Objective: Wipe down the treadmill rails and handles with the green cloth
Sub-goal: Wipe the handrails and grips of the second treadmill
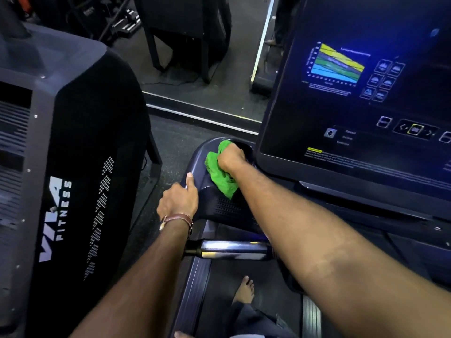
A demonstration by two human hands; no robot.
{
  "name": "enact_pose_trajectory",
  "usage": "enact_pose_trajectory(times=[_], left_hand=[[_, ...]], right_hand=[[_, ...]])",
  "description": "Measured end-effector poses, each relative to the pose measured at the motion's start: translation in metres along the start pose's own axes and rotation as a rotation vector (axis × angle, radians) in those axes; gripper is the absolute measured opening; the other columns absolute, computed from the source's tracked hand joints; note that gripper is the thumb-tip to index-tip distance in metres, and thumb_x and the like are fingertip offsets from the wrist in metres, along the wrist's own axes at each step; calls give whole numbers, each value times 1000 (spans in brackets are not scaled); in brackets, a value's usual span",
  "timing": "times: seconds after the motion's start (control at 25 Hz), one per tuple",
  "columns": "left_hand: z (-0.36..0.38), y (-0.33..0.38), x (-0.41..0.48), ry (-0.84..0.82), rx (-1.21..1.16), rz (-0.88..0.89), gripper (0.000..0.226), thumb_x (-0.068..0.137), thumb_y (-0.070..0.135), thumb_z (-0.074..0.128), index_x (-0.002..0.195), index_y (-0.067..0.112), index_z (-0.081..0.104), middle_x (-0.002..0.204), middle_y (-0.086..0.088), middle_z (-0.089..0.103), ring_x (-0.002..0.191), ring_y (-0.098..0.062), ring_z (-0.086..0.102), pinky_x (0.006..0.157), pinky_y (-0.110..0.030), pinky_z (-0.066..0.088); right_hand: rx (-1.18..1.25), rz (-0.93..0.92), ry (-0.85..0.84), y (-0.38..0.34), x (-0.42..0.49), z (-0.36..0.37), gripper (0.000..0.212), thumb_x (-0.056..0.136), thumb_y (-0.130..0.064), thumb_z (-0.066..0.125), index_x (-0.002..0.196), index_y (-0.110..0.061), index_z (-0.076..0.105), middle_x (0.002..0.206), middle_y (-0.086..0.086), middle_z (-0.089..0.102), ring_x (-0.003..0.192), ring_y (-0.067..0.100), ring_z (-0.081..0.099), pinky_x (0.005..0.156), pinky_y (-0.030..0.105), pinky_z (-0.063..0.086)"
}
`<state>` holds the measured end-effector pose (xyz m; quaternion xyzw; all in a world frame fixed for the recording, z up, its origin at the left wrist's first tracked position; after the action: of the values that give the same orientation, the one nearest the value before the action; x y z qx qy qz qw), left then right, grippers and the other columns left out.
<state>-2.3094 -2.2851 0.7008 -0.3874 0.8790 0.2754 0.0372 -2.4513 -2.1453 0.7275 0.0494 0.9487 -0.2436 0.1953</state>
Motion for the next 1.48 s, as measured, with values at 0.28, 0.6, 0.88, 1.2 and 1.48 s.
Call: enact_pose_trajectory(times=[0.28, 0.6, 0.88, 1.2, 1.48], left_hand=[[0, -5, 1, 1, -12, 17, 77, 89, 69, 18, 119, 13, 60, 120, -19, 61, 109, -39, 56, 88, -44, 43], [-1, -9, 0, -14, -11, 13, 79, 88, 71, 16, 122, 15, 59, 121, -17, 62, 109, -38, 57, 88, -44, 44], [-2, -9, -1, -19, -26, 21, 72, 89, 69, 22, 118, 14, 60, 118, -16, 63, 107, -38, 58, 86, -42, 44], [-1, -2, 1, -32, 27, 15, 70, 88, 67, 30, 115, 10, 60, 118, -20, 62, 107, -39, 59, 86, -42, 45], [-4, -4, -2, -19, 11, 17, 70, 88, 67, 31, 116, 10, 60, 118, -19, 62, 107, -40, 58, 85, -42, 45]], right_hand=[[-1160, -349, -132, -30, -18, 26, 44, 96, -35, 49, 138, -20, 53, 140, 4, 54, 131, 37, 45, 101, 58, 36], [-1390, -353, -79, -8, 6, 23, 57, 94, -53, 41, 147, -29, 41, 151, -3, 42, 143, 35, 29, 114, 61, 16], [-643, -118, -110, -33, -14, -6, 46, 96, -20, 48, 142, -15, 48, 149, 11, 44, 138, 42, 36, 105, 69, 24], [-437, -637, 255, 20, -98, 13, 36, 82, -26, 55, 117, -27, 63, 112, -8, 59, 108, 25, 46, 85, 42, 37], [-302, -280, 185, -10, -85, 11, 15, 80, -8, 52, 89, -16, 62, 111, 3, 59, 112, 31, 41, 83, 43, 32]])
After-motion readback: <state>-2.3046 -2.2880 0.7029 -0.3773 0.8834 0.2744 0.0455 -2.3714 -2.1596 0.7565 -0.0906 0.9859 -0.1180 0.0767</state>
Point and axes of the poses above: each hand's wrist, its own x-axis towards the middle knuckle, its own z-axis out of the palm, y = z × x, the point moved 6 cm from there along x, towards the middle knuckle
